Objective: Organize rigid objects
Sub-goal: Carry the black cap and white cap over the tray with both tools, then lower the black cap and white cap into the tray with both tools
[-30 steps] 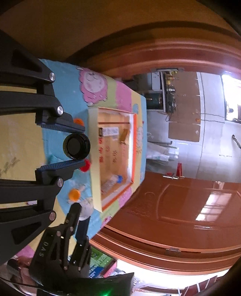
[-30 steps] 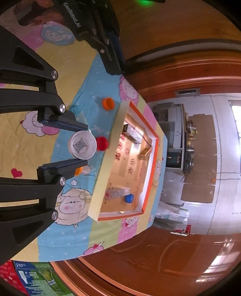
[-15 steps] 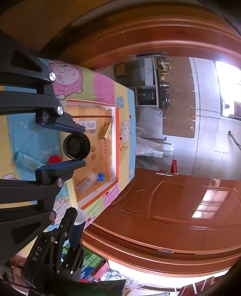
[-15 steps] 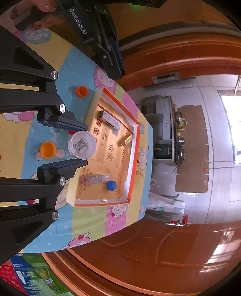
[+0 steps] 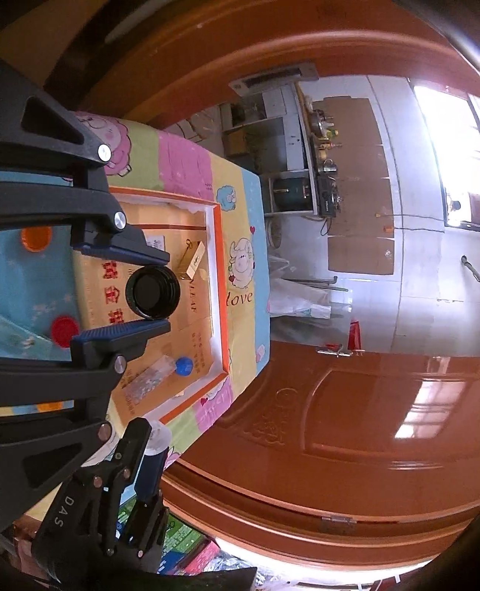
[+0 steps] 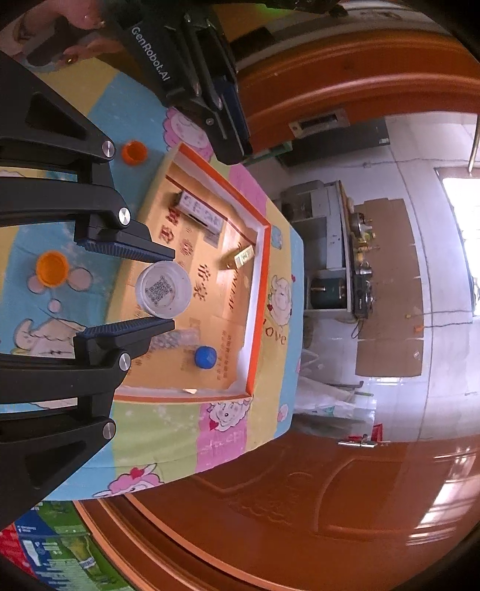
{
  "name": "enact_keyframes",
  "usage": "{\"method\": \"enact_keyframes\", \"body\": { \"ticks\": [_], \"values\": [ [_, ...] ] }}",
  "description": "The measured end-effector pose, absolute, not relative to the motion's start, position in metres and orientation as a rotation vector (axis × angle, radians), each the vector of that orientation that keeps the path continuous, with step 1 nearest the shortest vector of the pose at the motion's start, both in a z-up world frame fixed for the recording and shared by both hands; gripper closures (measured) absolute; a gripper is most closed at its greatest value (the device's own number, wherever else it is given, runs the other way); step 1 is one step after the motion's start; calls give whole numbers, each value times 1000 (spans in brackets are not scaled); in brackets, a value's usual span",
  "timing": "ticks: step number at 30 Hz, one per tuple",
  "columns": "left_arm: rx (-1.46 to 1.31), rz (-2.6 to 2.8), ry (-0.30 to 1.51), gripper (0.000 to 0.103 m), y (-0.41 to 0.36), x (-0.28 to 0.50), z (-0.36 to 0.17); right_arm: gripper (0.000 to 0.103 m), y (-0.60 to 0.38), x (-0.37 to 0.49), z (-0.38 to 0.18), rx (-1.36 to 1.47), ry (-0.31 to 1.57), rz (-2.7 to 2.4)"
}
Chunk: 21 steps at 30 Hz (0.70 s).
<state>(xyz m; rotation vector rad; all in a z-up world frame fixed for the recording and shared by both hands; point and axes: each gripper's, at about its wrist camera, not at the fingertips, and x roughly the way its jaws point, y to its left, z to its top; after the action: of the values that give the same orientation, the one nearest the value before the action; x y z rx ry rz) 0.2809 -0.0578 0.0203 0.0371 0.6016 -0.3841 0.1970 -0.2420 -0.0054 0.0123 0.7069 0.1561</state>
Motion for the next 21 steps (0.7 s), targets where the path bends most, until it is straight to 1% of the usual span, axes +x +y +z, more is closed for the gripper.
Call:
{"method": "enact_keyframes", "body": {
  "ticks": [7, 14, 21],
  "values": [
    [22, -380, 663, 73, -74, 317, 4, 73, -256, 235, -12, 40, 734, 142],
    [39, -378, 739, 73, -95, 347, -18, 73, -270, 276, -29, 66, 790, 108],
    [48, -344, 804, 73, -96, 374, -43, 73, -262, 300, -45, 52, 837, 150]
  ]
}}
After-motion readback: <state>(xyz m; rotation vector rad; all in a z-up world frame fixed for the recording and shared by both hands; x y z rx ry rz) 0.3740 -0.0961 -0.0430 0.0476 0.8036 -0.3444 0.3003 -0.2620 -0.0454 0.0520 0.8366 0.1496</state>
